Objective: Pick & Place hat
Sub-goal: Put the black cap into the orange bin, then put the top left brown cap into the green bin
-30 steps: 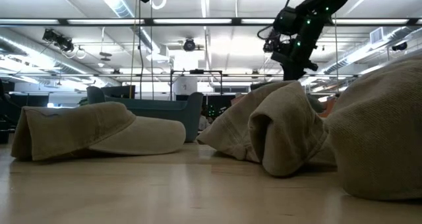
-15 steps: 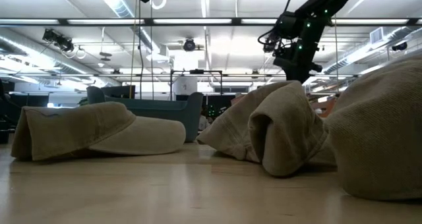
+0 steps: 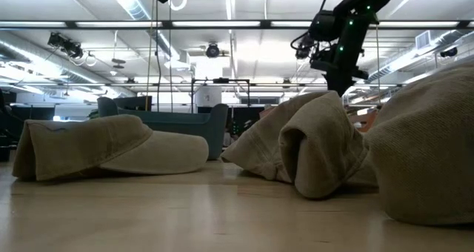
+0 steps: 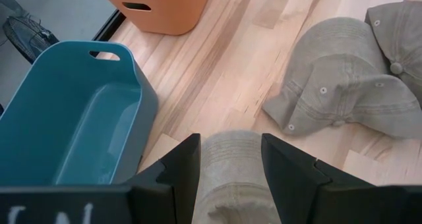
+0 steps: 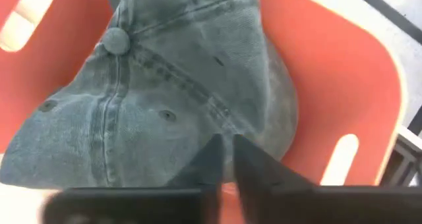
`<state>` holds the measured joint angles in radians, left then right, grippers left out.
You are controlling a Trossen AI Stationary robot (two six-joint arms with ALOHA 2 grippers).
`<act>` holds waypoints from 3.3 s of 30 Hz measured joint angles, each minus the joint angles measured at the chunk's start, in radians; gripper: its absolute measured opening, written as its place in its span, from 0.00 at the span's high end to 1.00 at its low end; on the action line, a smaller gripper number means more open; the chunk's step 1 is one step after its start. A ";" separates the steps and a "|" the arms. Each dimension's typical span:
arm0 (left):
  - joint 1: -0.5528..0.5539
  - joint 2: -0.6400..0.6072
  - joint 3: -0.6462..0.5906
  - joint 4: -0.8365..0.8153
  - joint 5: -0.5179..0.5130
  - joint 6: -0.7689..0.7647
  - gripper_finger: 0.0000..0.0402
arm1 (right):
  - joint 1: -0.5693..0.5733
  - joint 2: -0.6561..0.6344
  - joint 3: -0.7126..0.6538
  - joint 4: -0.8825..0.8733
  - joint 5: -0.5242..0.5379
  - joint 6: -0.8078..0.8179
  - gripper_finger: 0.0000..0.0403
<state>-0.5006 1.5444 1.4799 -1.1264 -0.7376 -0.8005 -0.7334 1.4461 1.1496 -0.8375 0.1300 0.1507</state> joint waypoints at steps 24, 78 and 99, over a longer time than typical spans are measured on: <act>0.013 0.000 0.000 -0.077 0.117 -0.240 0.59 | 0.049 0.092 0.000 0.055 -0.021 0.054 1.00; 0.117 0.073 -0.589 0.631 0.317 -1.118 0.63 | 0.492 -0.377 0.000 -0.121 -0.090 0.233 0.53; 0.114 0.032 -0.167 0.219 0.176 -0.854 0.98 | 0.492 -0.378 0.000 -0.122 -0.060 0.234 0.53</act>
<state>-0.3871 1.5768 1.3128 -0.9076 -0.5617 -1.6541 -0.2409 1.0684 1.1500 -0.9592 0.0701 0.3846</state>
